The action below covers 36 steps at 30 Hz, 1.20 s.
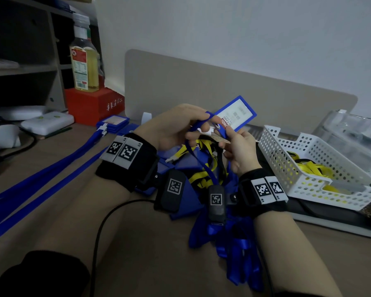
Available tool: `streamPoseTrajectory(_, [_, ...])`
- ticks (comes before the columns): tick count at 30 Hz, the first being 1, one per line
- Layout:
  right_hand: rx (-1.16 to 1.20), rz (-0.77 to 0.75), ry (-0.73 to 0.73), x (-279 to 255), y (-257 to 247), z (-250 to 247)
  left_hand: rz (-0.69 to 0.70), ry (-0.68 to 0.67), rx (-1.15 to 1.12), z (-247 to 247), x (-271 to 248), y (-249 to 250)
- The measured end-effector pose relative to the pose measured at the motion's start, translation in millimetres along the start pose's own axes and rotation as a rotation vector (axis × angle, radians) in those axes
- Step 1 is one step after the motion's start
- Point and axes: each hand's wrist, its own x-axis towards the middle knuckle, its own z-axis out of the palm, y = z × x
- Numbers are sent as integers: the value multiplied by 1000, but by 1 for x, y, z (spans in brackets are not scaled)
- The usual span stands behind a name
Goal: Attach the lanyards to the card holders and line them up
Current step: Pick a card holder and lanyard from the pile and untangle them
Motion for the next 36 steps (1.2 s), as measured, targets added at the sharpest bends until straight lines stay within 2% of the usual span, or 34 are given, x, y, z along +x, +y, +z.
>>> streamPoseTrajectory(6, [-45,72,28,7,8,-1,5,1,34,-14,-16,10])
streamPoseTrajectory(11, [-108,105,27,15,6,10,24,96,19,-30,-37,22])
streamPoseTrajectory(20, [-187,118,-69,23,7,78,-13,266,39,-74,-82,45])
streamPoseTrajectory(24, [-228,130,-152,26,20,120,-99,344,71,-95,-99,41])
streamPoseTrajectory(33, [-455,224,-323,43,79,199,-427,472,260,-126,-132,13])
streamPoseTrajectory(34, [-465,230,-356,47,86,204,-460,489,294,-129,-134,9])
streamPoseTrajectory(36, [-399,283,-331,49,92,214,-522,495,332,-135,-137,2])
